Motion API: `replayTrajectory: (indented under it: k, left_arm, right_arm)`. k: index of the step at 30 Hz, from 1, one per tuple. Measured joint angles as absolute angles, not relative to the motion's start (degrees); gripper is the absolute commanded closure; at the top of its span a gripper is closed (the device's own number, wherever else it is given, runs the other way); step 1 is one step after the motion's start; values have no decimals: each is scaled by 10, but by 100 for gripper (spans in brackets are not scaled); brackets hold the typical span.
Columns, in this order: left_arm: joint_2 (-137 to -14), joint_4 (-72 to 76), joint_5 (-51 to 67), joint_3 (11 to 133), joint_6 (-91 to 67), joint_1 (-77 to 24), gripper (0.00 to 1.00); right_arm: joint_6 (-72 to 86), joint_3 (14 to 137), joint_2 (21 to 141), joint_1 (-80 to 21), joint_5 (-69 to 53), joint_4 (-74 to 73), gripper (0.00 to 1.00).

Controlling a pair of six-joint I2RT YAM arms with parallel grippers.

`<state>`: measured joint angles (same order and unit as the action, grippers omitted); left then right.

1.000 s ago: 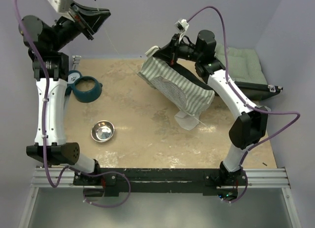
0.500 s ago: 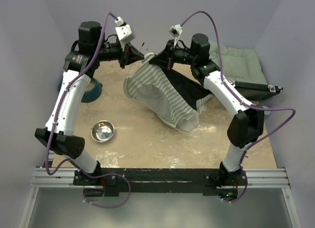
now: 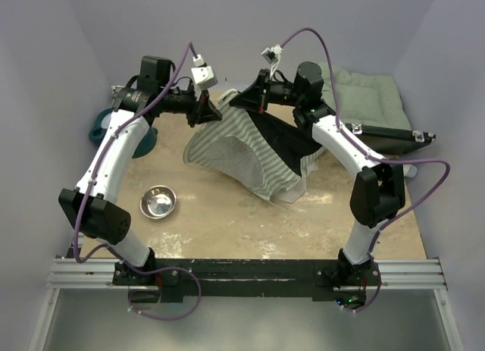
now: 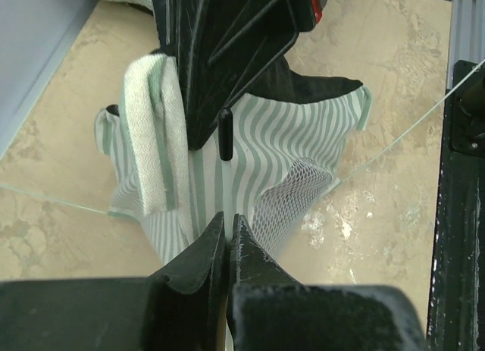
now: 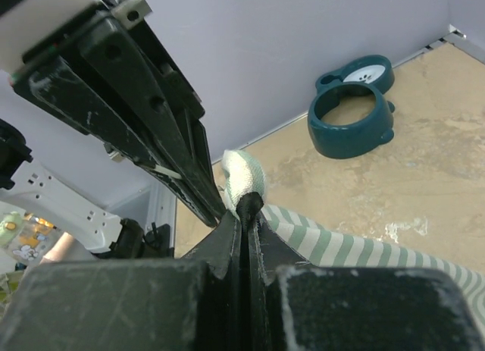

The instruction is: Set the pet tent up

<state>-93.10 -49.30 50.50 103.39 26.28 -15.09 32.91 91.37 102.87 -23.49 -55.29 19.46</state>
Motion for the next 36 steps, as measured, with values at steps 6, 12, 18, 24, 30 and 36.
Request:
replayTrajectory:
  k: [6,12,18,24,30,36]
  left_arm:
    - [-926,-492,517,1003,262,-138,100]
    - [-928,-504,531,998,262,-121,100]
    - [-934,-519,535,991,265,-121,100]
    - [-949,-529,536,992,267,-121,100]
    - [-973,-550,541,999,268,-121,100]
    - [-985,-582,541,1030,268,-126,100]
  right_arm:
    - [361,883,1025,-226,-568,237,100]
    - [390,849,1013,-223,-575,284,100]
    - [417,834,1008,-215,-581,317,100]
    - [443,829,1008,-207,-583,343,100]
    - [465,829,1008,-198,-594,369,100]
    - [474,825,1008,-196,-613,397,100]
